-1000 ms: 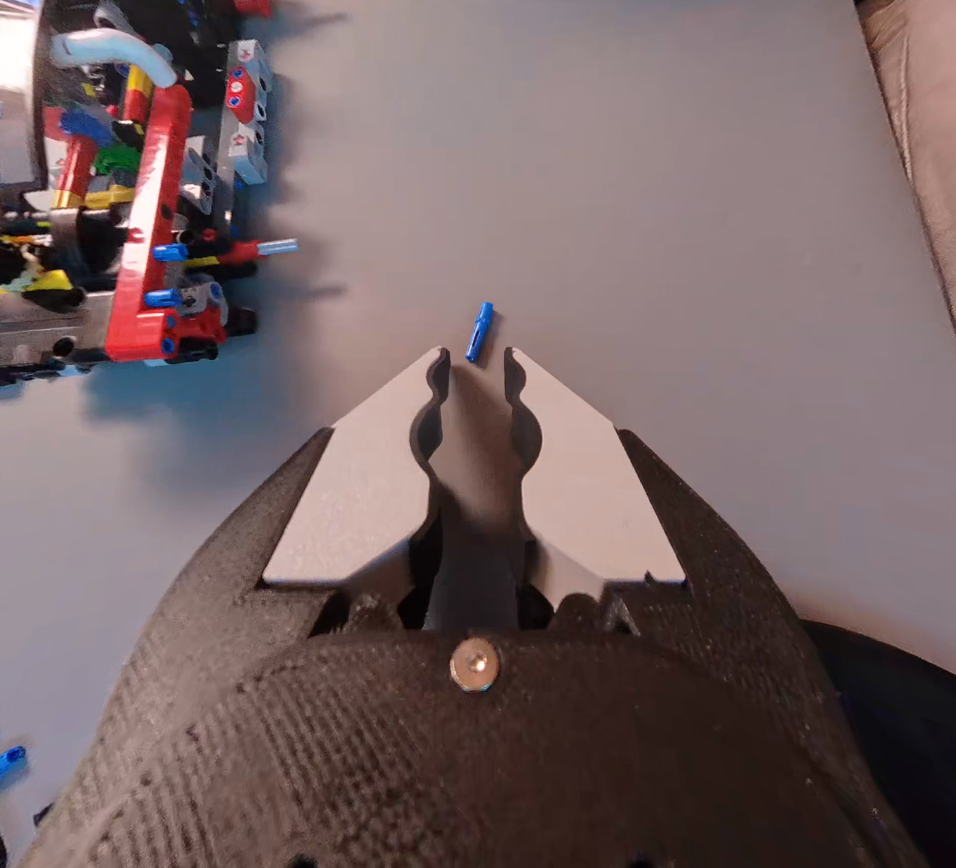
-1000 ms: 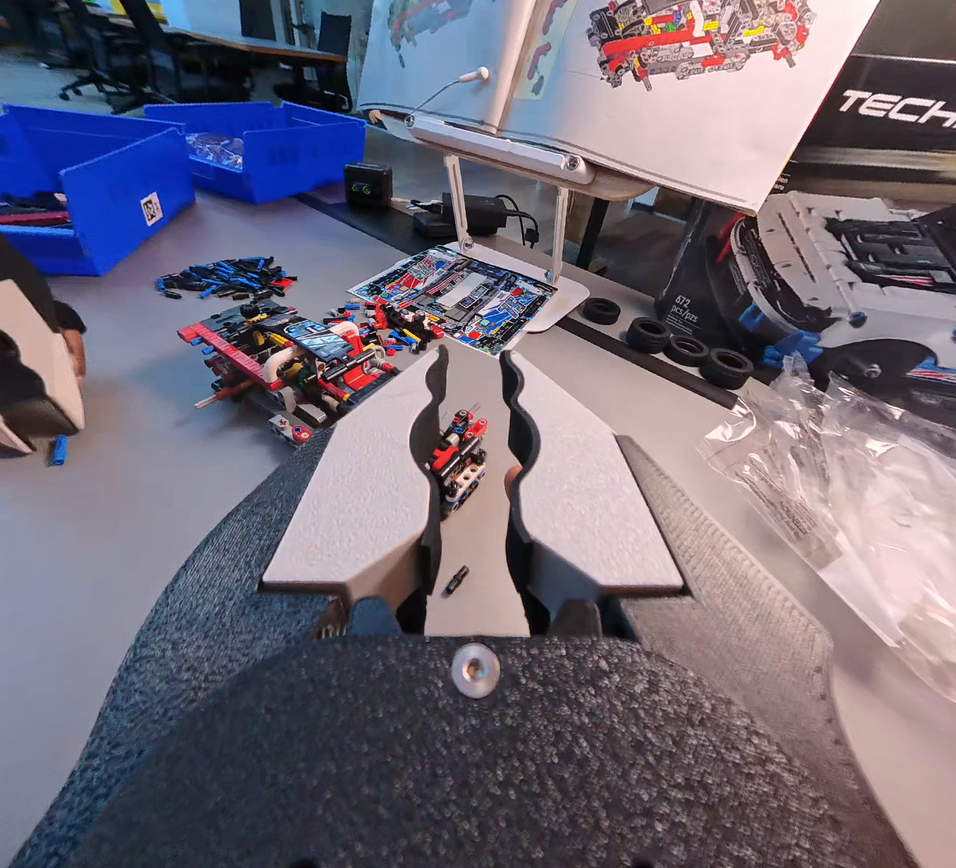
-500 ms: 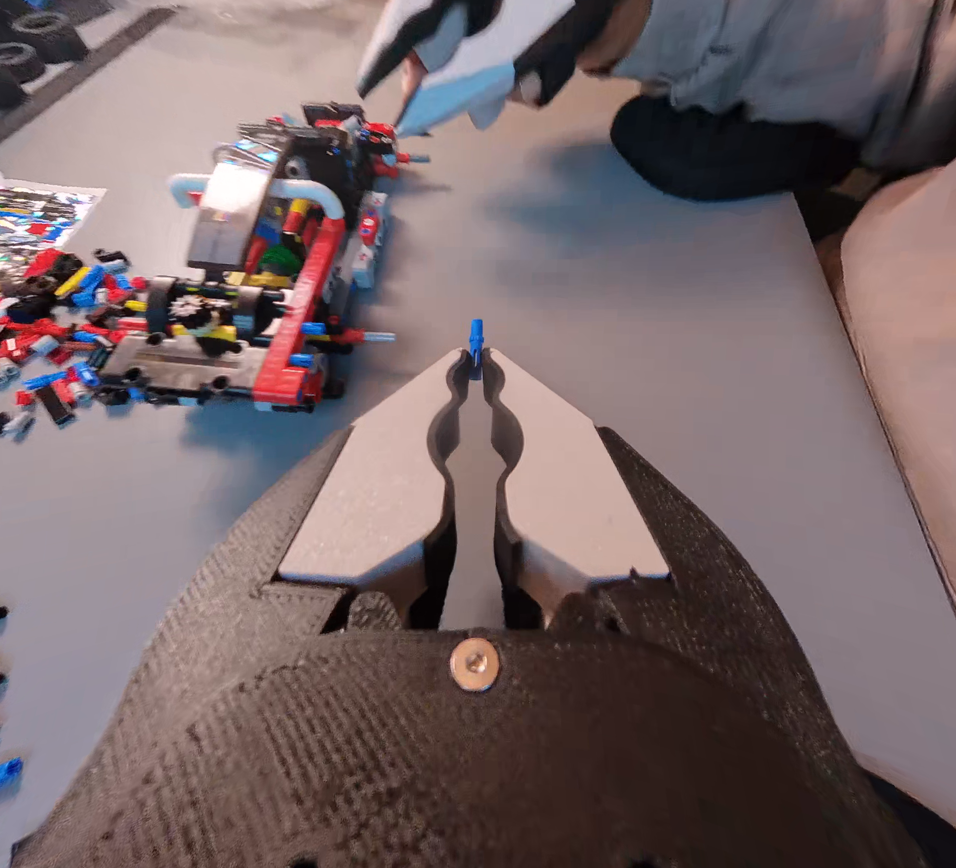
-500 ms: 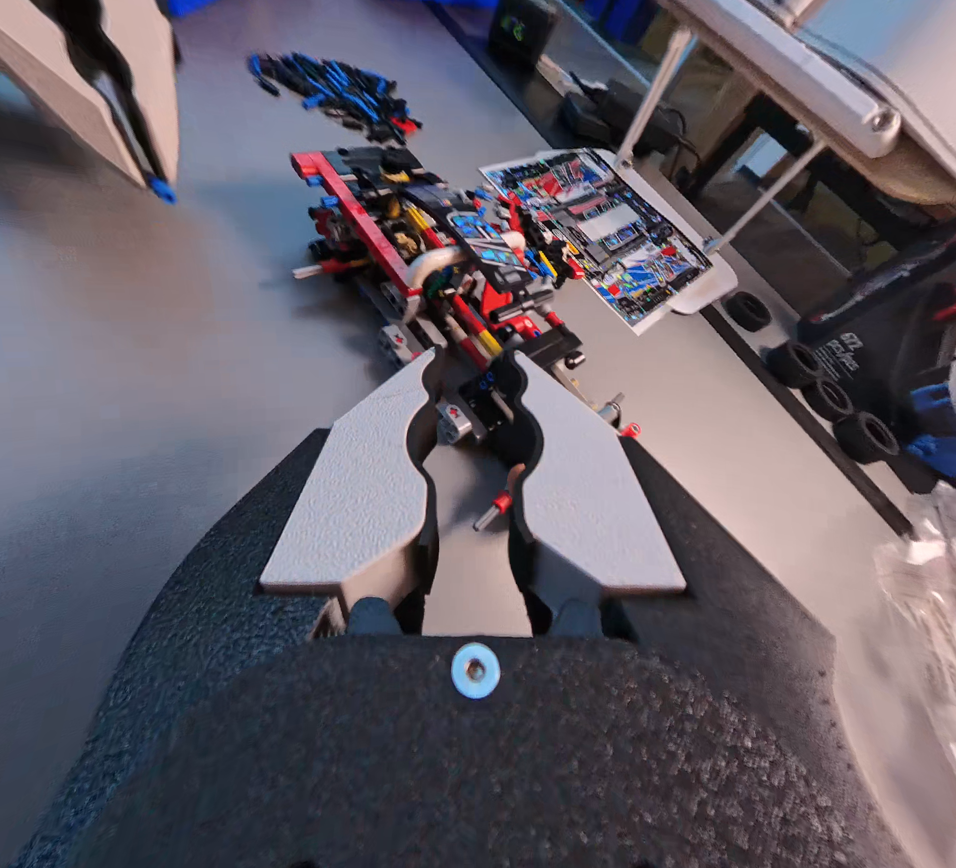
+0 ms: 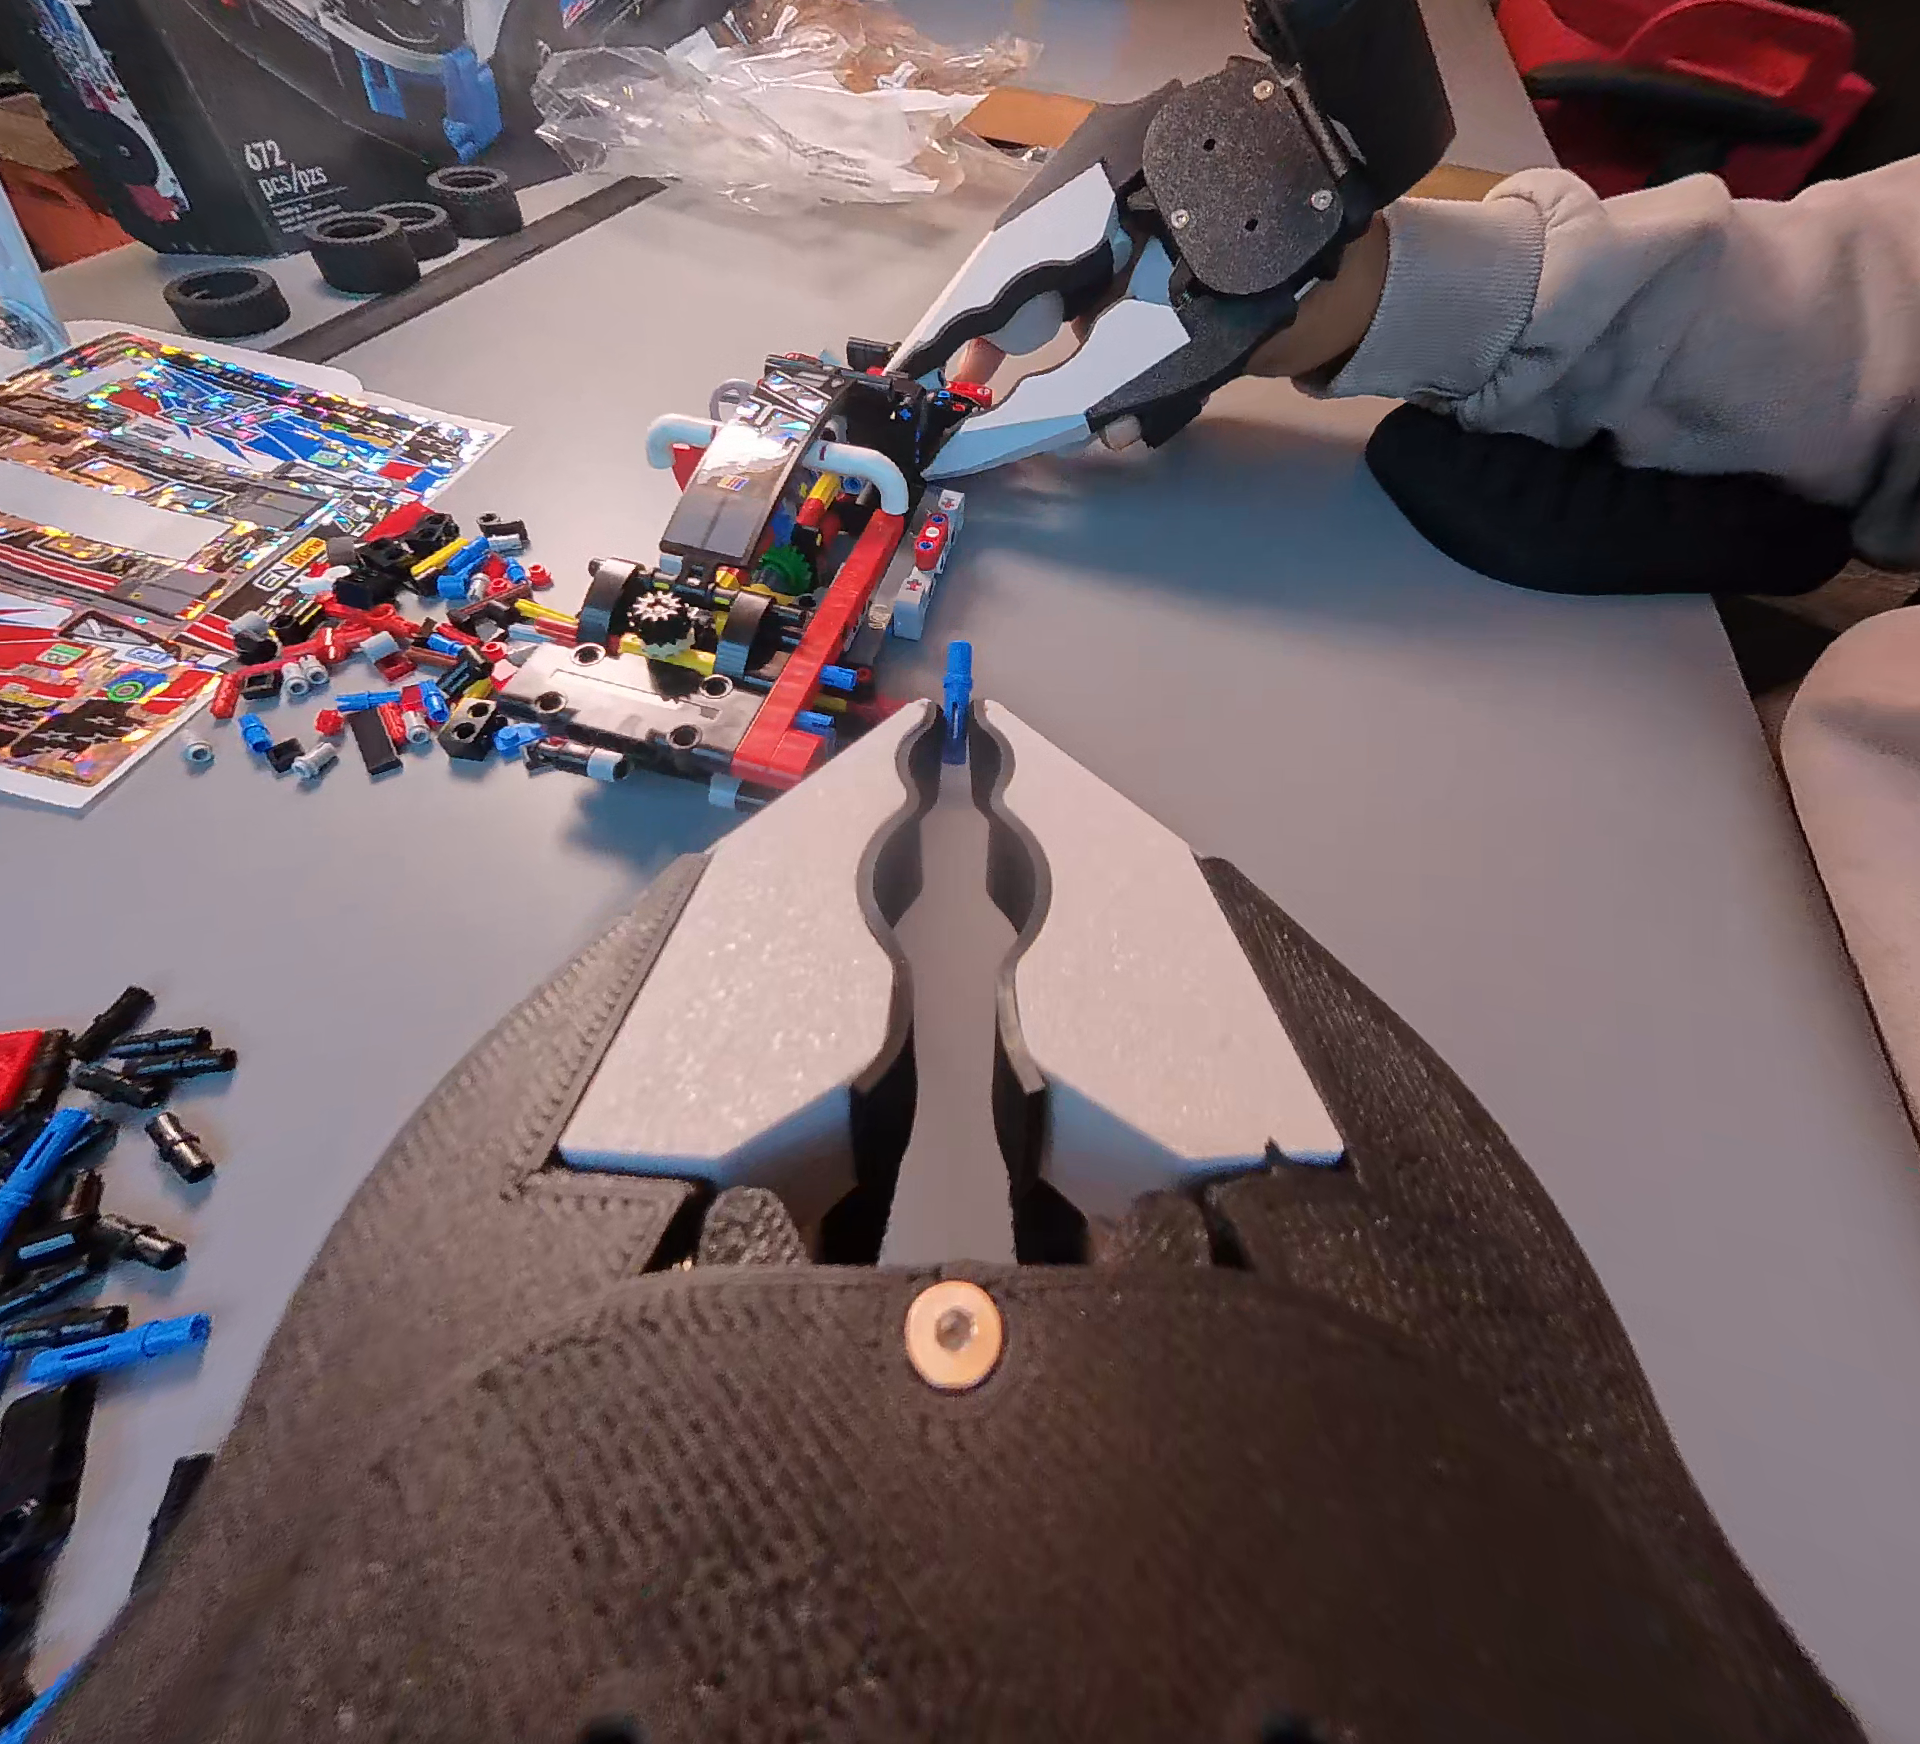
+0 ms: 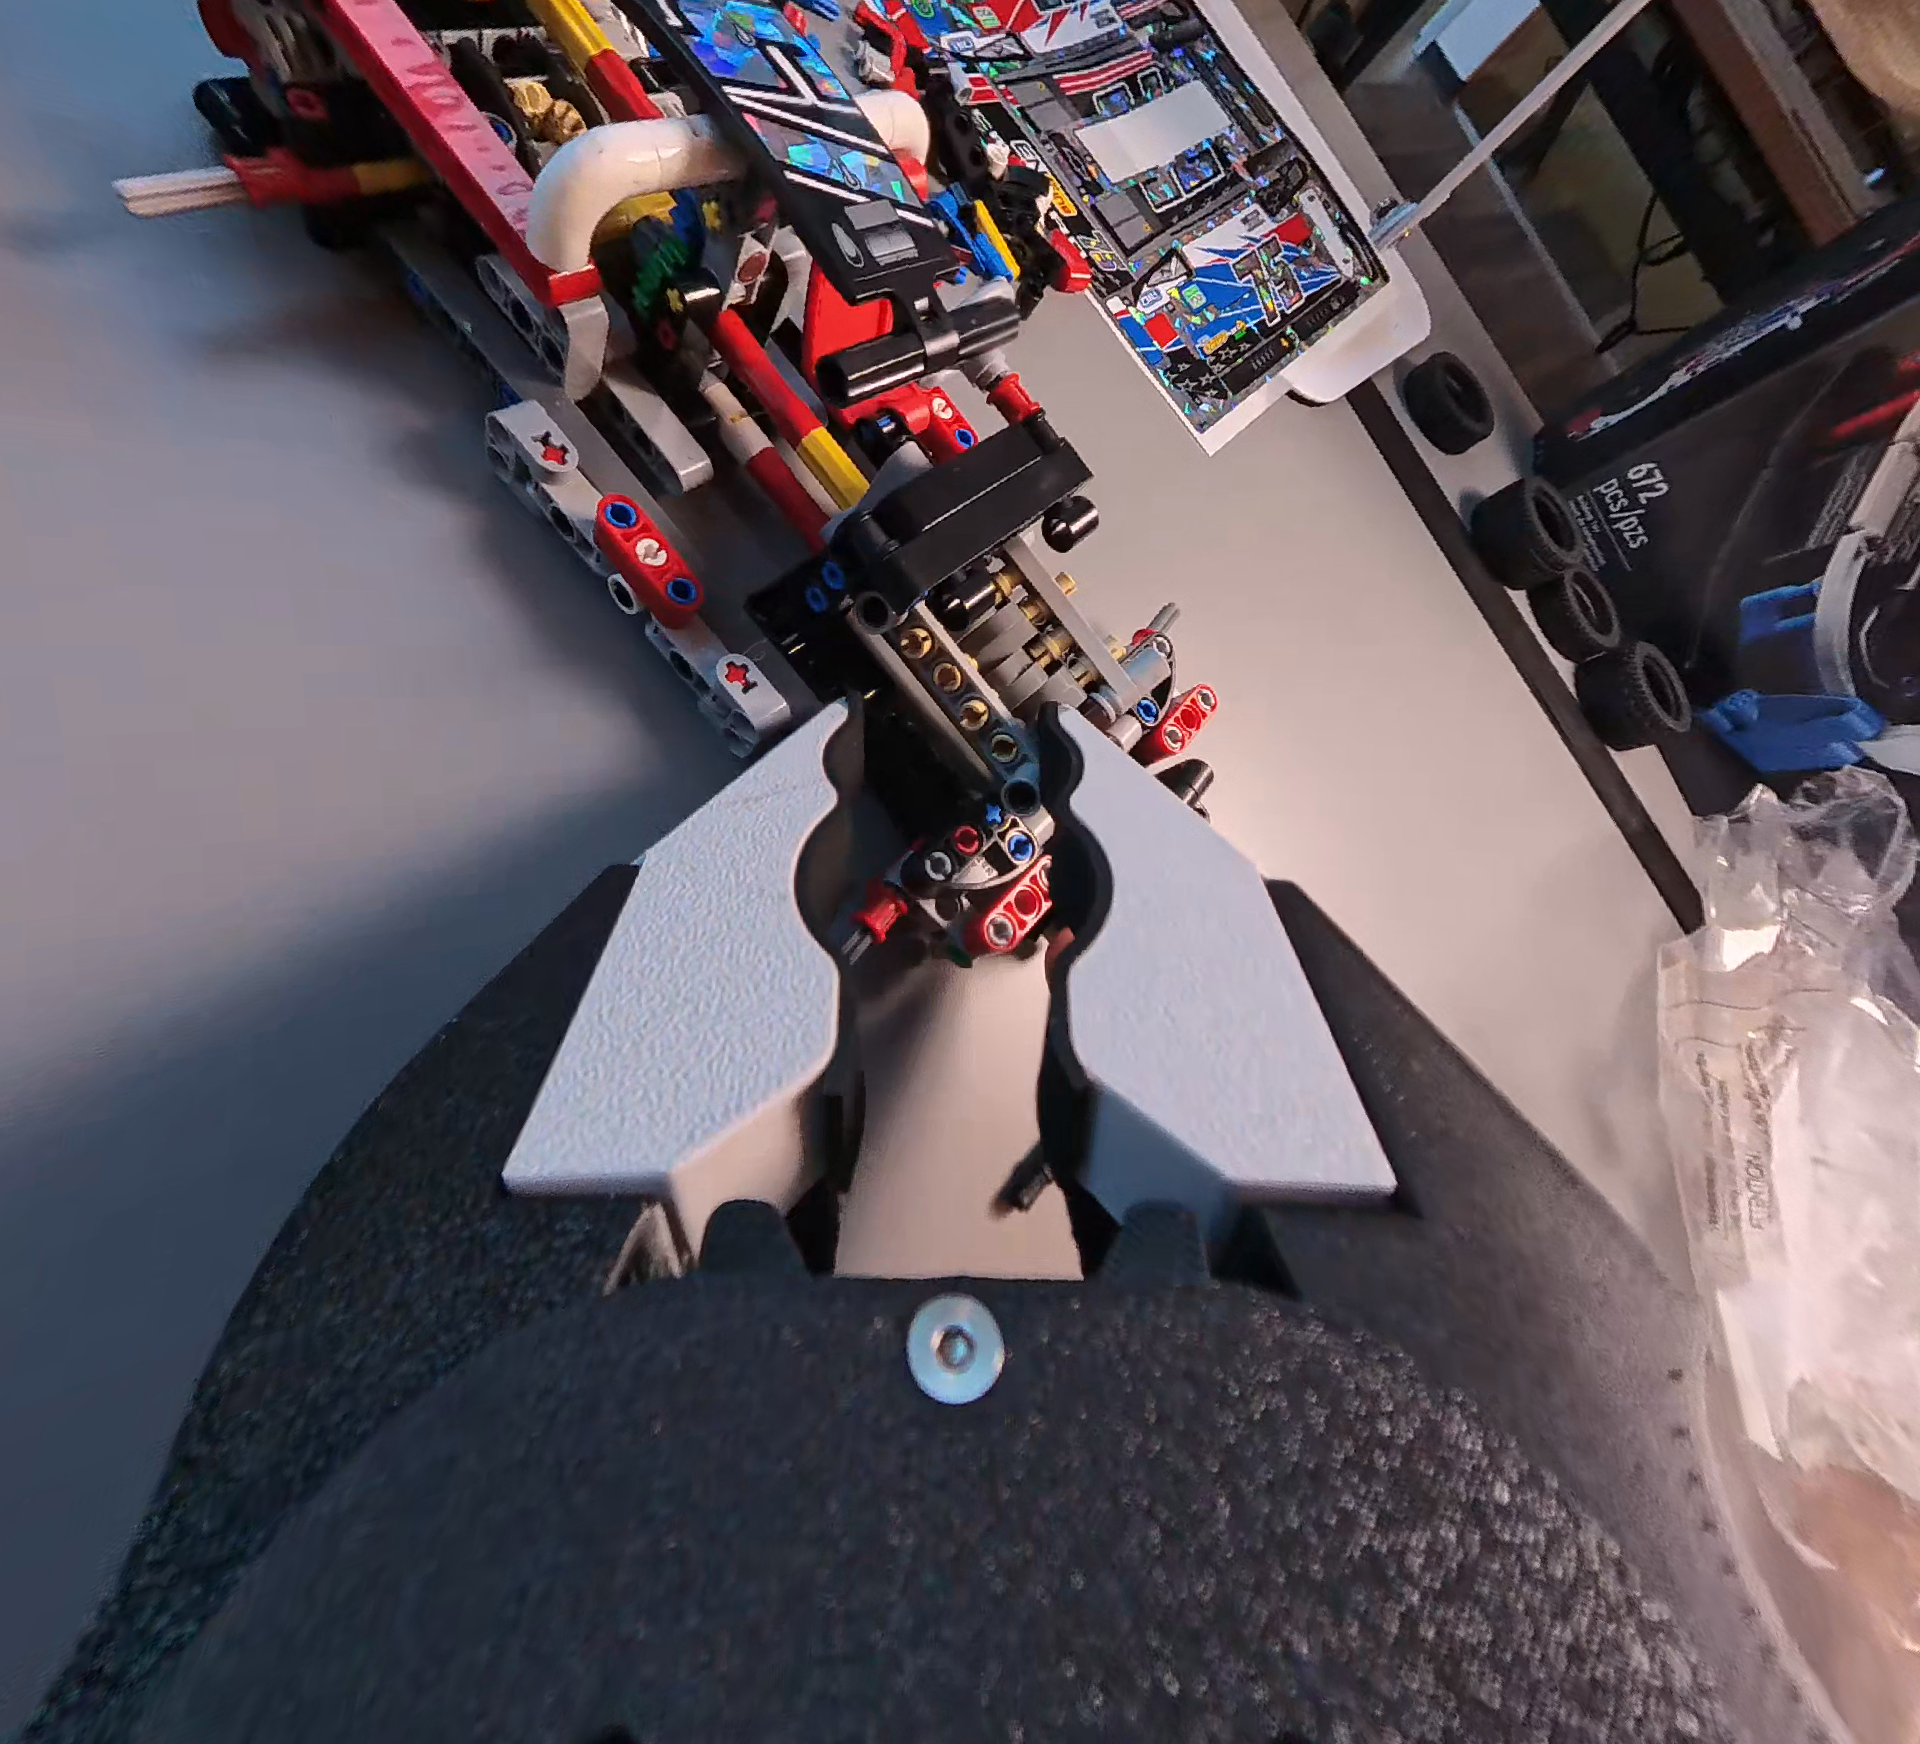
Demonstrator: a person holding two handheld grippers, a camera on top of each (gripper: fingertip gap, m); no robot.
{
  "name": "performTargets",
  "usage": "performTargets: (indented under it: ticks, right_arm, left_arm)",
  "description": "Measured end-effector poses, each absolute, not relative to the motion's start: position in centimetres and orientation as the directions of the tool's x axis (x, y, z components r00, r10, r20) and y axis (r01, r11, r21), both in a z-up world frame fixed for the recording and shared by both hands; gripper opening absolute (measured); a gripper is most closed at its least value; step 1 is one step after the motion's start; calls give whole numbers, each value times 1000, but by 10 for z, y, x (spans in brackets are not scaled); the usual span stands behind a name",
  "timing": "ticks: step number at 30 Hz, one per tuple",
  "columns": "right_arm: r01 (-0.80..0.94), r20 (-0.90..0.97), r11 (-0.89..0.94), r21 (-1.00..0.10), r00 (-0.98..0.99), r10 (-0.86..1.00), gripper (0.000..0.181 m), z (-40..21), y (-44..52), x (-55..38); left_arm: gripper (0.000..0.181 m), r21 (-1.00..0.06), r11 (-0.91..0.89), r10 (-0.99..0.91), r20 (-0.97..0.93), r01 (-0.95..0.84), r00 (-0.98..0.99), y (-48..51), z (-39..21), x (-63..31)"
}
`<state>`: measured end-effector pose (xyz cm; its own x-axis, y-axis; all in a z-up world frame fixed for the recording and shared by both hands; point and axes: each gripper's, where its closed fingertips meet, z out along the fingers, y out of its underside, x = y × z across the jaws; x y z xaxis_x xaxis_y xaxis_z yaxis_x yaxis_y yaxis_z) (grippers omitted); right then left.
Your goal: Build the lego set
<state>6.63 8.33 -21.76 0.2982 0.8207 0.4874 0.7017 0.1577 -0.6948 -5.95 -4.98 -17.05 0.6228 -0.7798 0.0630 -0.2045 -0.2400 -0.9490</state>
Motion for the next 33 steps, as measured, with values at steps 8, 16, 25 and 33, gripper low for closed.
performTargets:
  ticks: [8, 16, 25, 33]
  right_arm:
    - [728, 508, 264, -632, 133, 851, 29, -218, 89, 70]
    - [684, 534, 458, -568, -117, 837, 26, -219, 95, 64]
    - [683, 456, 413, -603, -130, 880, 29, -208, 88, 69]
    - [384, 210, 224, -896, -79, 974, 31, -138, -13, 39]
  left_arm:
    - [2, -953, -257, -757, 98, -157, 646, -44, -168, -69]
    - [2, -952, -281, -745, 135, -123, 653, -40, -170, -77]
    - [2, -951, -287, -769, 155, -118, 620, -45, -168, -73]
    - [2, -915, -362, -790, 403, 180, 462, -54, -121, -43]
